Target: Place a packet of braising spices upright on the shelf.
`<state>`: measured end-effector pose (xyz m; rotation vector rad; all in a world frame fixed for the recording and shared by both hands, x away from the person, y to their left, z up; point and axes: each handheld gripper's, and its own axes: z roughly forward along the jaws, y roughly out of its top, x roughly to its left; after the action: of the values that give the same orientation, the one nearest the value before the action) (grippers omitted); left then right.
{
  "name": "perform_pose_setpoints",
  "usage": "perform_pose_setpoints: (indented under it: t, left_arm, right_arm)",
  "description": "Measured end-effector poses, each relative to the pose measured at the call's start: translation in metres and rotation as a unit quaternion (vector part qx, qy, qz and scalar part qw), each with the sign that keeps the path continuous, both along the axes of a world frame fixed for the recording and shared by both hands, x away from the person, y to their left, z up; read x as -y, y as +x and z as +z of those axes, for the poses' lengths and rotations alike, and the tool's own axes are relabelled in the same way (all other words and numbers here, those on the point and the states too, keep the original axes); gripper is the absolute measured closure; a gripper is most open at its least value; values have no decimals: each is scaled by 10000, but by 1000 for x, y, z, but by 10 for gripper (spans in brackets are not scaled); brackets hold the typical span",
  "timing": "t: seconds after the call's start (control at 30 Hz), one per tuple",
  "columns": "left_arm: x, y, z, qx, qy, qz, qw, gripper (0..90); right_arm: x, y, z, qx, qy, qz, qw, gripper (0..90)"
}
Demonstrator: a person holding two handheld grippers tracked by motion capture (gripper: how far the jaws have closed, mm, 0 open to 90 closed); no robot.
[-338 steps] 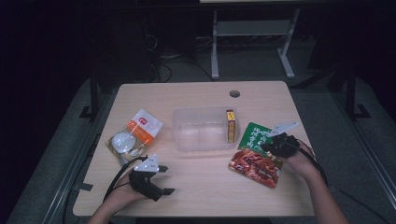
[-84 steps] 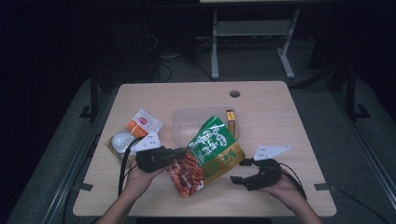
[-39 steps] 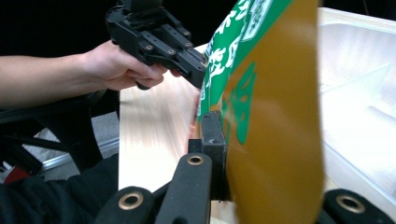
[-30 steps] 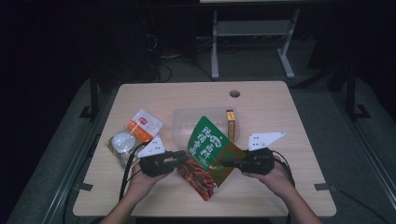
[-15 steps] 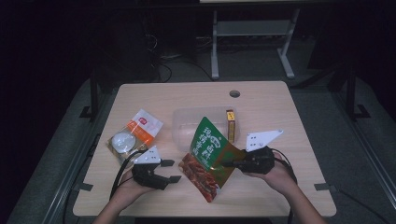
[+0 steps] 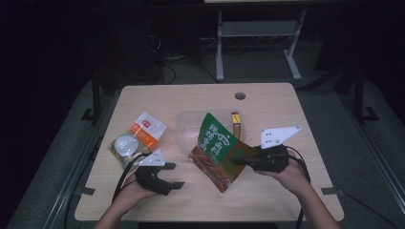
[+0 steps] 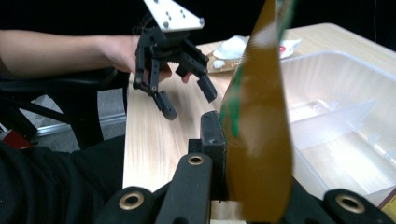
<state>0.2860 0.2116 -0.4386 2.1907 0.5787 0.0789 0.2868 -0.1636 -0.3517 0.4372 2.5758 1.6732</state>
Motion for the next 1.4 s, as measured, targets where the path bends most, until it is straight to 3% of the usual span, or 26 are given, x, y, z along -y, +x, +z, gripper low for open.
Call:
perform_pose_setpoints:
  t: [0.33,0.73,1.23,1.4]
  left_arm:
    - [0,0,-2,0,-18,32,10000,205]
    - [-2,2,-4,-44,3,38,10000,203]
    - [1,0,-9,-43,90,14,9999,189]
    - [5,0,-12,21,268,-89,9996,167]
  right_arm:
    - [6,2,23,276,-47,-62,9996,900]
    - [10,23,49,615,-305,-376,9969,900]
    - [4,66,58,596,-414,-748,9946,899]
    - [1,77,61,577,-456,-833,9938,899]
